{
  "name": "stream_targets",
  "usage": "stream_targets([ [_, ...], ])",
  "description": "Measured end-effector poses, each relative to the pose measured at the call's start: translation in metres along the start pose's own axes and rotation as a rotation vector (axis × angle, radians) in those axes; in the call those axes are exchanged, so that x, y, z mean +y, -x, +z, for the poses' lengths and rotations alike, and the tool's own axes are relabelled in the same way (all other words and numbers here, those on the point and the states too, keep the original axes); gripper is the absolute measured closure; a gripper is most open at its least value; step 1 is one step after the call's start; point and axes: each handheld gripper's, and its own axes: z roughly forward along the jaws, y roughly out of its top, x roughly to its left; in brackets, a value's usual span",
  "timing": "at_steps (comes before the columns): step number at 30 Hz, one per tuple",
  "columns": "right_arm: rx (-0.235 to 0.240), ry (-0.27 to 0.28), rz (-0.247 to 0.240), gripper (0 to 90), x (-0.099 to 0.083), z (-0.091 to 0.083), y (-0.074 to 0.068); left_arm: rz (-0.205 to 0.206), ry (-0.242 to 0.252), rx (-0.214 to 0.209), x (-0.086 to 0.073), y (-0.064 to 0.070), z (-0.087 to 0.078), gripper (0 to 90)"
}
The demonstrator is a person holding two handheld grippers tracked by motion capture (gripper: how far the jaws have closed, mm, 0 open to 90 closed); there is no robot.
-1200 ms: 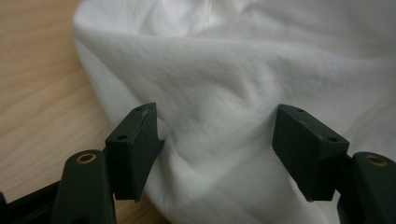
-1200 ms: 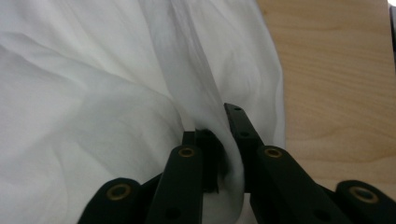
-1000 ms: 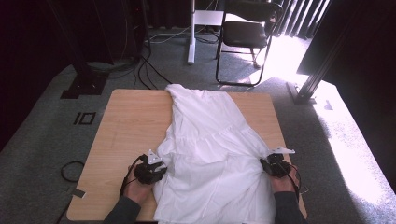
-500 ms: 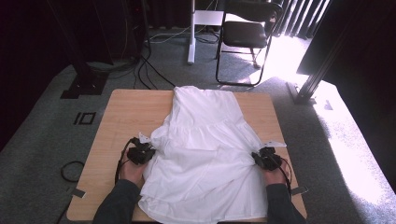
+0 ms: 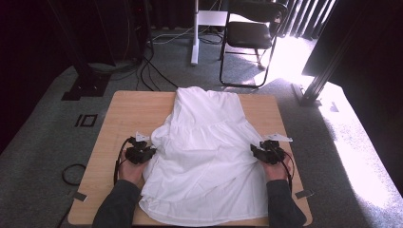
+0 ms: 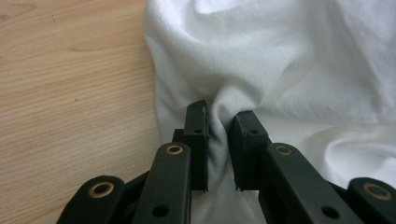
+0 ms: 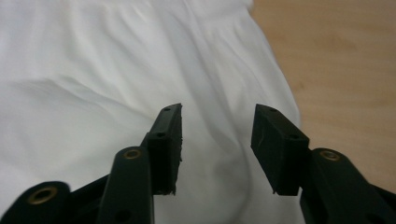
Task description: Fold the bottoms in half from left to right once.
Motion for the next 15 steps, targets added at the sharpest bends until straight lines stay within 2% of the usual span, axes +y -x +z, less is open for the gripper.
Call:
stream_targets([
  [2,0.047,0.014,-0.044,48.7,0.006,-0.003,-0.011,0.008,0.0,0.002,-0.001,0.001,-0.002,79.3],
  [4,0.086,-0.006,-0.085,45.0,0.009,0.003,-0.022,0.005,-0.003,0.002,-0.003,0.002,-0.002,79.8],
  [6,0.083,-0.048,-0.115,41.3,0.008,0.014,-0.031,0.011,-0.002,-0.002,-0.004,0.003,-0.002,81.9],
  [9,0.108,-0.135,-0.126,39.5,0.003,0.032,-0.038,0.019,-0.002,-0.01,-0.005,0.005,-0.004,85.4],
  [10,0.113,-0.167,-0.128,43.9,0.001,0.035,-0.04,0.024,-0.002,-0.011,-0.005,0.006,-0.006,86.1],
  [12,0.155,-0.19,-0.144,67.2,-0.003,0.033,-0.042,0.028,-0.005,-0.028,-0.006,0.007,-0.009,87.4],
  [15,0.142,-0.185,-0.186,84.2,-0.009,0.016,-0.042,0.025,0.019,-0.036,-0.009,0.009,-0.016,87.8],
])
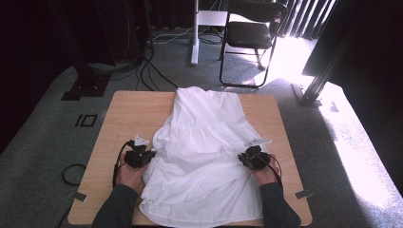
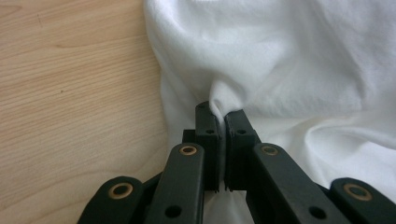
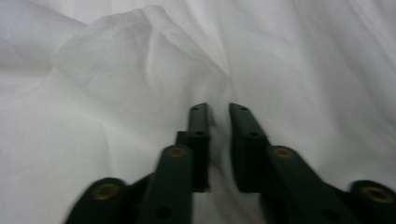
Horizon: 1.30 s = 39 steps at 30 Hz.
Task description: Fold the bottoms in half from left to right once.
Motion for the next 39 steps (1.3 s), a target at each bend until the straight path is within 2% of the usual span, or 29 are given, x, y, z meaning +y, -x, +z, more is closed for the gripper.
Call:
stream_targets([
  [1,0.005,0.015,0.0,86.5,-0.004,-0.008,0.0,-0.006,0.009,-0.001,-0.001,0.0,-0.003,87.8],
  [2,0.005,0.015,0.0,86.5,-0.004,-0.008,0.0,-0.006,0.009,-0.001,-0.001,0.0,-0.003,87.9],
  [3,0.01,0.03,0.001,87.4,-0.007,-0.017,0.001,-0.01,0.022,-0.001,-0.003,0.0,-0.01,87.9],
  [4,0.01,0.071,0.006,87.7,-0.016,-0.037,0.003,-0.009,0.025,0.002,-0.004,0.0,-0.013,87.9],
  [7,-0.001,0.121,0.03,87.8,-0.034,-0.067,0.007,-0.012,0.029,0.007,-0.007,-0.001,-0.02,87.9],
  [11,-0.021,0.137,0.06,87.8,-0.063,-0.098,0.014,0.004,0.021,0.025,-0.009,0.0,-0.024,87.9],
  [13,-0.017,0.135,0.083,87.5,-0.078,-0.108,0.017,0.0,0.009,0.025,-0.011,-0.001,-0.024,87.7],
  [14,-0.017,0.135,0.083,87.5,-0.078,-0.108,0.017,0.0,0.009,0.025,-0.011,-0.001,-0.024,87.6],
  [15,-0.003,0.121,0.112,84.5,-0.093,-0.112,0.019,0.006,0.006,0.022,-0.013,0.0,-0.023,86.1],
  [16,-0.003,0.107,0.118,82.2,-0.097,-0.111,0.02,0.015,0.01,0.025,-0.013,0.002,-0.023,84.8],
  [18,-0.058,0.06,0.121,77.5,-0.106,-0.108,0.02,0.014,0.01,0.03,-0.012,0.003,-0.025,83.3],
  [19,-0.072,0.048,0.132,72.4,-0.108,-0.107,0.021,0.006,0.016,0.03,-0.012,0.003,-0.026,81.0],
  [21,-0.078,0.077,0.148,67.2,-0.109,-0.11,0.022,0.007,0.025,0.027,-0.012,0.004,-0.03,78.1],
  [24,-0.093,0.141,0.141,55.9,-0.097,-0.116,0.02,0.007,0.031,0.034,-0.013,0.005,-0.034,74.6],
  [26,-0.068,0.173,0.13,50.1,-0.084,-0.113,0.018,0.004,0.037,0.028,-0.014,0.005,-0.037,72.1],
  [29,-0.051,0.171,0.105,45.1,-0.061,-0.096,0.015,-0.005,0.045,0.018,-0.015,0.007,-0.039,68.6],
  [32,-0.036,0.138,0.115,38.3,-0.042,-0.065,0.016,-0.009,0.048,0.018,-0.018,0.008,-0.042,65.4],
  [33,-0.047,0.12,0.125,38.1,-0.036,-0.052,0.017,-0.012,0.047,0.016,-0.019,0.009,-0.042,64.0],
  [35,-0.046,0.082,0.141,36.7,-0.031,-0.035,0.019,-0.005,0.047,0.015,-0.021,0.011,-0.046,62.2],
  [36,-0.068,0.059,0.144,37.7,-0.029,-0.028,0.019,-0.001,0.051,0.014,-0.022,0.013,-0.048,61.7],
  [37,-0.075,0.029,0.144,43.1,-0.029,-0.023,0.019,-0.001,0.053,0.011,-0.024,0.015,-0.05,60.9],
  [38,-0.075,0.029,0.144,43.1,-0.029,-0.023,0.019,-0.001,0.053,0.011,-0.024,0.015,-0.05,60.5],
  [39,-0.066,0.006,0.146,43.1,-0.029,-0.02,0.019,-0.001,0.053,0.011,-0.024,0.015,-0.05,60.5],
])
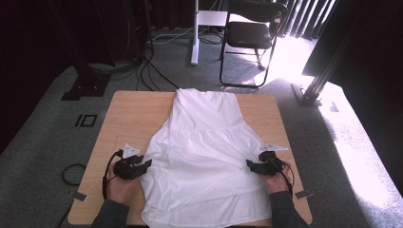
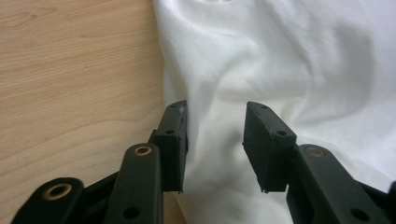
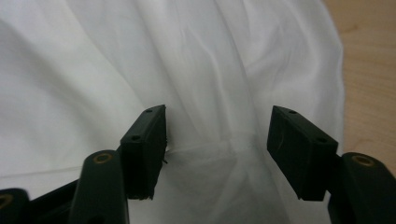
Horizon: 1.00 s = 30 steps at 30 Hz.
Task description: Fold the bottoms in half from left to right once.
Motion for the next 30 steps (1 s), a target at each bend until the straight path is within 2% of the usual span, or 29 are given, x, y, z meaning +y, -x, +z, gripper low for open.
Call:
stream_targets([
  [1,0.0,0.0,0.0,48.1,0.0,0.0,0.0,0.008,0.002,-0.018,-0.003,0.005,-0.006,60.5],
  [2,0.03,-0.014,-0.012,64.1,-0.005,-0.004,-0.002,0.013,0.003,-0.034,-0.006,0.009,-0.009,59.7],
  [4,0.037,-0.006,-0.024,71.9,-0.012,-0.017,-0.003,0.017,0.001,-0.065,-0.009,0.017,-0.014,58.7],
  [8,0.032,0.007,-0.034,81.9,-0.029,-0.039,-0.003,0.08,-0.022,-0.119,-0.022,0.041,-0.021,56.4],
  [10,0.029,0.011,-0.033,85.0,-0.039,-0.052,-0.001,0.097,-0.036,-0.14,-0.028,0.049,-0.021,55.9],
  [12,0.035,0.016,-0.028,85.1,-0.048,-0.062,0.0,0.097,-0.046,-0.142,-0.033,0.052,-0.021,55.9],
  [15,0.037,0.018,-0.006,83.9,-0.064,-0.078,0.004,0.07,-0.064,-0.182,-0.043,0.057,-0.017,56.7],
  [18,0.034,0.002,0.04,80.2,-0.086,-0.093,0.012,0.083,-0.1,-0.163,-0.054,0.063,-0.012,56.7],
  [20,0.031,-0.015,0.073,76.0,-0.102,-0.099,0.018,0.066,-0.111,-0.167,-0.06,0.063,-0.012,56.7],
  [22,0.032,-0.05,0.095,73.1,-0.111,-0.102,0.025,0.064,-0.12,-0.162,-0.064,0.061,-0.013,56.7],
  [23,0.032,-0.05,0.095,73.1,-0.111,-0.102,0.025,0.064,-0.12,-0.162,-0.064,0.061,-0.013,56.6],
  [24,-0.034,-0.081,0.094,65.7,-0.115,-0.103,0.032,0.046,-0.12,-0.161,-0.066,0.058,-0.015,56.5],
  [25,-0.056,-0.081,0.097,64.9,-0.116,-0.105,0.034,0.042,-0.122,-0.157,-0.067,0.057,-0.015,56.4],
  [28,-0.1,-0.045,0.122,57.5,-0.115,-0.114,0.041,0.023,-0.122,-0.147,-0.067,0.055,-0.016,56.0],
  [30,-0.103,-0.035,0.127,56.8,-0.114,-0.116,0.042,0.016,-0.121,-0.138,-0.067,0.054,-0.017,55.4],
])
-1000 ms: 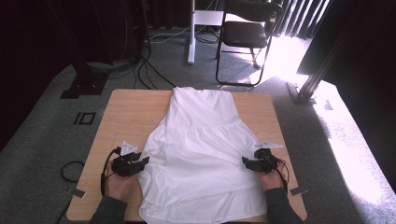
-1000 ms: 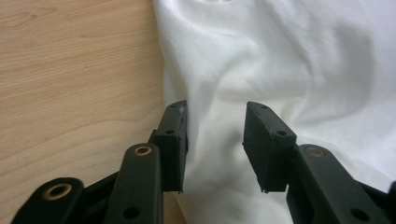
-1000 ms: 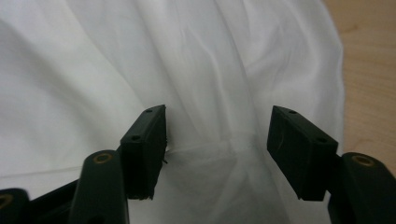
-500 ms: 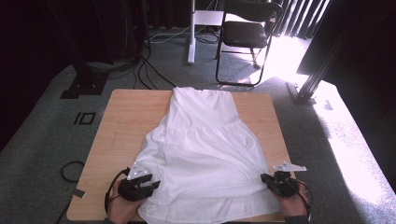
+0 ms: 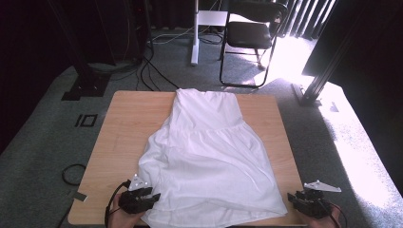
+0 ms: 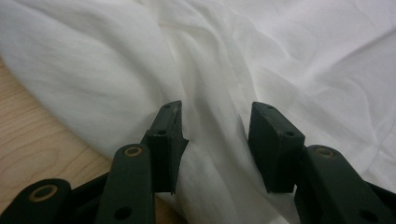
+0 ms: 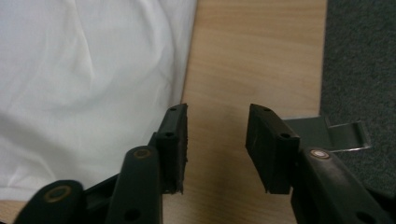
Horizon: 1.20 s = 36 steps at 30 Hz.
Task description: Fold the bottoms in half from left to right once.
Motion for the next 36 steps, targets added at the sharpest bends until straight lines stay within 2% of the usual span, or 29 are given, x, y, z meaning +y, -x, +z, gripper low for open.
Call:
stream_targets([
  [1,0.006,0.016,-0.002,55.1,0.002,-0.002,0.0,-0.011,0.008,0.005,0.0,-0.002,-0.001,55.4],
  [3,0.047,0.057,-0.017,52.0,0.007,0.002,-0.006,-0.025,0.031,0.006,0.002,-0.004,-0.003,52.7],
  [6,0.071,0.098,-0.038,51.0,0.016,0.011,-0.012,-0.021,0.075,0.025,0.011,-0.006,-0.006,49.8],
  [11,0.105,0.171,-0.074,58.7,0.045,0.031,-0.021,-0.002,0.147,0.074,0.036,-0.017,-0.009,46.1],
  [13,0.122,0.188,-0.094,62.9,0.059,0.039,-0.024,-0.022,0.183,0.096,0.048,-0.026,-0.01,44.0],
  [14,0.128,0.201,-0.101,63.7,0.067,0.044,-0.025,-0.039,0.203,0.092,0.054,-0.032,-0.009,44.0],
  [16,0.142,0.196,-0.123,65.1,0.084,0.056,-0.03,-0.069,0.212,0.12,0.065,-0.045,-0.006,43.1],
  [20,0.145,0.197,-0.192,62.3,0.117,0.079,-0.041,-0.064,0.199,0.163,0.091,-0.067,0.004,42.6],
  [23,0.161,0.19,-0.181,59.5,0.142,0.097,-0.043,-0.061,0.182,0.18,0.107,-0.083,0.017,40.3],
  [24,0.176,0.191,-0.17,58.0,0.149,0.102,-0.044,-0.073,0.173,0.177,0.11,-0.089,0.023,39.7],
  [26,0.199,0.187,-0.152,56.5,0.163,0.114,-0.046,-0.116,0.169,0.146,0.112,-0.1,0.032,39.2],
  [27,0.203,0.185,-0.142,56.1,0.169,0.12,-0.048,-0.127,0.155,0.144,0.112,-0.104,0.036,39.0],
  [29,0.219,0.172,-0.126,54.8,0.181,0.133,-0.051,-0.137,0.133,0.138,0.112,-0.108,0.044,38.2],
  [30,0.219,0.172,-0.126,54.8,0.181,0.133,-0.051,-0.137,0.133,0.138,0.112,-0.108,0.044,38.2],
  [31,0.216,0.167,-0.124,53.7,0.187,0.139,-0.053,-0.137,0.102,0.151,0.111,-0.11,0.052,38.2],
  [32,0.24,0.156,-0.099,52.0,0.198,0.153,-0.056,-0.144,0.094,0.145,0.11,-0.112,0.055,38.3],
  [33,0.255,0.153,-0.089,51.1,0.202,0.159,-0.059,-0.15,0.085,0.141,0.11,-0.112,0.058,38.6],
  [36,0.268,0.129,-0.113,47.9,0.21,0.175,-0.072,-0.161,0.045,0.142,0.109,-0.115,0.067,41.7],
])
